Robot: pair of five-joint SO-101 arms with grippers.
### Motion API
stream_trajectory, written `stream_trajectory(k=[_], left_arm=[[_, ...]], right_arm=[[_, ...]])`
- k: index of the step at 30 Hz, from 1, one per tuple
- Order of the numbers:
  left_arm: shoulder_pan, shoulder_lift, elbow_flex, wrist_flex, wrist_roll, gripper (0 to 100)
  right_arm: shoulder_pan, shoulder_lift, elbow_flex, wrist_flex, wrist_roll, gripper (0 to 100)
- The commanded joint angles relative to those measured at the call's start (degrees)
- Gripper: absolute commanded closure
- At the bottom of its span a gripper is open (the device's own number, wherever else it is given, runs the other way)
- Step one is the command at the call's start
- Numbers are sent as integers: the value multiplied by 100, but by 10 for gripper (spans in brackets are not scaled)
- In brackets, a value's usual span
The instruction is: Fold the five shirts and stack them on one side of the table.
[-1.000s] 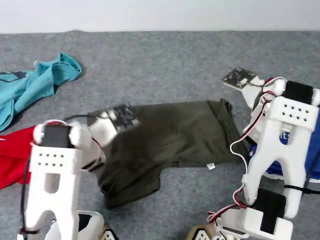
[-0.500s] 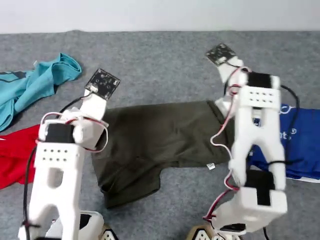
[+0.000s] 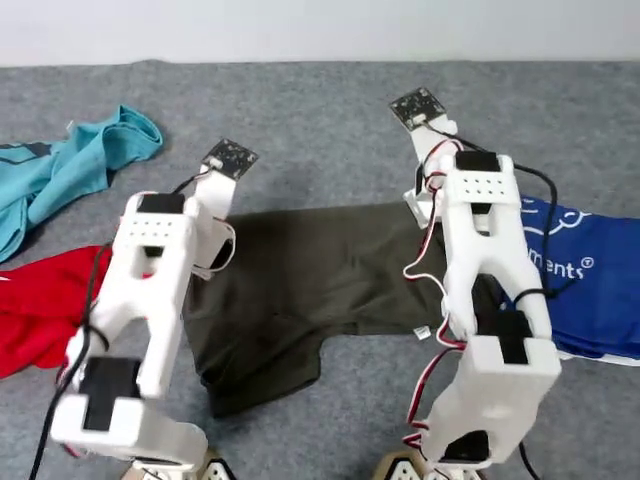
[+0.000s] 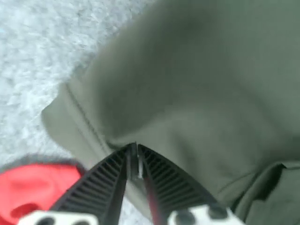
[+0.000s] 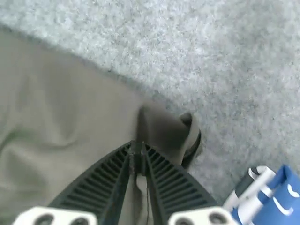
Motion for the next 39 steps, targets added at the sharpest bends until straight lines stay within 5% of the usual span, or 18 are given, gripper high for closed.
stream_trajectory(k=[1,8,15,23,39], left_arm=[[44,404,-418,-70,44,994],[316,1292,-804,-70,-193,994],[422,1538,-963,-62,-334,994],[360,1565,-971,26,-334,994],[-18,668,-2009,782,-62,994]], right_arm=[[-66,136,-316,-338,-62,989],[92,778,-334,-936,-44,989],[1015,1543,-1160,-919,-35,989],[1631,1648,-2295,101,-35,989],[470,611,-2576,1780,-35,989]])
